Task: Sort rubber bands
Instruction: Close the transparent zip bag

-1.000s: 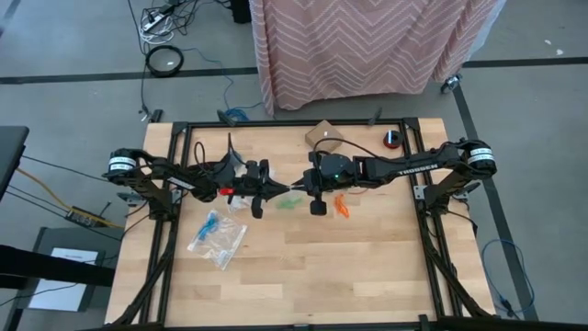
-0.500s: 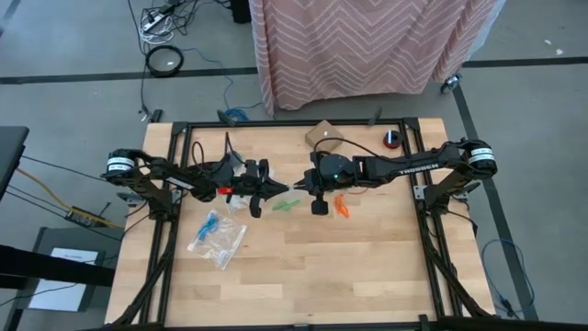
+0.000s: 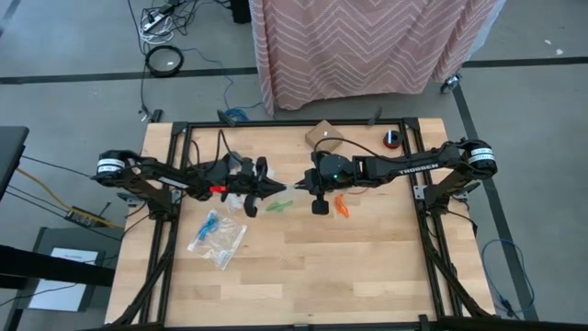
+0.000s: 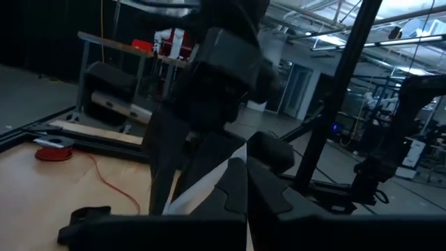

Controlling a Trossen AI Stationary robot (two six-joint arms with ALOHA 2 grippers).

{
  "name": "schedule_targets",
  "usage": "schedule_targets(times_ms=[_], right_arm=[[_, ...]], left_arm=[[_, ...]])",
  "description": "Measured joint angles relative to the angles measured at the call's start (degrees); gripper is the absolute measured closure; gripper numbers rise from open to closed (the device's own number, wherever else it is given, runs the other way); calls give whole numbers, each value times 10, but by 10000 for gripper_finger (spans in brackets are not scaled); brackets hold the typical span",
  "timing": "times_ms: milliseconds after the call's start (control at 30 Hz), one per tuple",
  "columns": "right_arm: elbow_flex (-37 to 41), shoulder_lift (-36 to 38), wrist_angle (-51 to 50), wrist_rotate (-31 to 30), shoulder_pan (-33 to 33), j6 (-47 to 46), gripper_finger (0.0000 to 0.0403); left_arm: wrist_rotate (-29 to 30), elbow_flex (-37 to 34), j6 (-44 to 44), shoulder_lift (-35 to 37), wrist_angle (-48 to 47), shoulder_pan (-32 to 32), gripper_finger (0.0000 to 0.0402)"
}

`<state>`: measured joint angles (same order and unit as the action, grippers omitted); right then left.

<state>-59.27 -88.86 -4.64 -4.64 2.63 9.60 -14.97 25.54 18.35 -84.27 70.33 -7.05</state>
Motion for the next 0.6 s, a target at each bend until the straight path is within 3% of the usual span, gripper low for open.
schedule_targets(times_ms=[600], right_arm=[[1, -1, -40, -6, 1, -11, 397]], left_arm=[[8, 0, -44, 81, -101, -1, 401]])
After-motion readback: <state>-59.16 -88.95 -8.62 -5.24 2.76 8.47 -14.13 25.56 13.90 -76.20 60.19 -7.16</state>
